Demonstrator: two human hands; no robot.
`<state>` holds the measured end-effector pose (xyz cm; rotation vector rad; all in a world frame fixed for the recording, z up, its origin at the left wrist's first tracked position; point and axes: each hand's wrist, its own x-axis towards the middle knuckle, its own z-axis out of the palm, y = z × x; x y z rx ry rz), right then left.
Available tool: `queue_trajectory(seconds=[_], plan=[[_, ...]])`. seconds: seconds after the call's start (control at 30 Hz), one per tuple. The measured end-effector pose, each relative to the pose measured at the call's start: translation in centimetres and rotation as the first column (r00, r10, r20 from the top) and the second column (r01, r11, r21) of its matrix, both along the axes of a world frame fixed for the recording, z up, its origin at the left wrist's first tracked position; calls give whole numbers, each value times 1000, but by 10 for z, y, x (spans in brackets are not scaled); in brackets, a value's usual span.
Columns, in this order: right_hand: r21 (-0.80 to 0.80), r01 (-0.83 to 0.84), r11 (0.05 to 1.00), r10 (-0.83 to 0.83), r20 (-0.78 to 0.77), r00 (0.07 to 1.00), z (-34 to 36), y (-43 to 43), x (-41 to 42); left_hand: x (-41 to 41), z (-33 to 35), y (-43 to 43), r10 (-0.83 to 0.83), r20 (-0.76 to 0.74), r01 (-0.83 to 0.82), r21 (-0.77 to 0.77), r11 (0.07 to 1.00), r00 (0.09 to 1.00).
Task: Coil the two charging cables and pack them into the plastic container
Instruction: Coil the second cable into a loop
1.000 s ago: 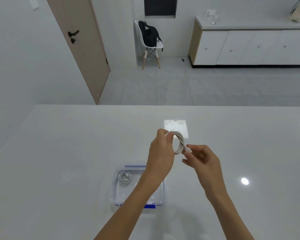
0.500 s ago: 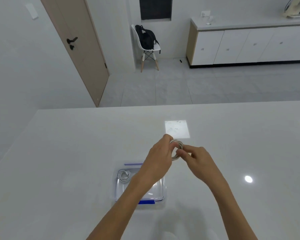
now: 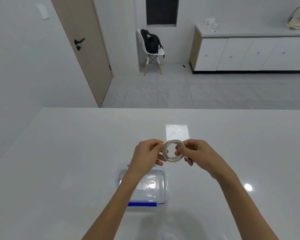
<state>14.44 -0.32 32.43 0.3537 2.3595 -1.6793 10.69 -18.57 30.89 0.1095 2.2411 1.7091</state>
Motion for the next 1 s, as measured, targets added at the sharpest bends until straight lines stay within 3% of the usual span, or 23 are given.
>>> queue_trajectory(seconds=[0.17, 0.4, 0.67, 0.8, 1.0], plan=[[-72, -55, 996, 55, -15, 998, 5, -6, -5, 1, -2, -11, 177, 28, -179, 99, 979, 984], [-214, 1, 977, 3, 22, 1000, -4, -8, -3, -3, -4, -21, 252, 14, -252, 88, 964, 968], [-89, 313, 946, -323, -148, 935, -18, -24, -7, 12, 1, -11, 217, 164, -251, 230, 940, 962], [-68, 353, 933, -359, -205, 910, -21, -34, -5, 12, 0, -8, 242, 100, -258, 219, 941, 965], [-12, 384, 923, -374, -250, 893, -19, -41, -2, 6, 0, -14, 183, 159, -215, 219, 952, 970]])
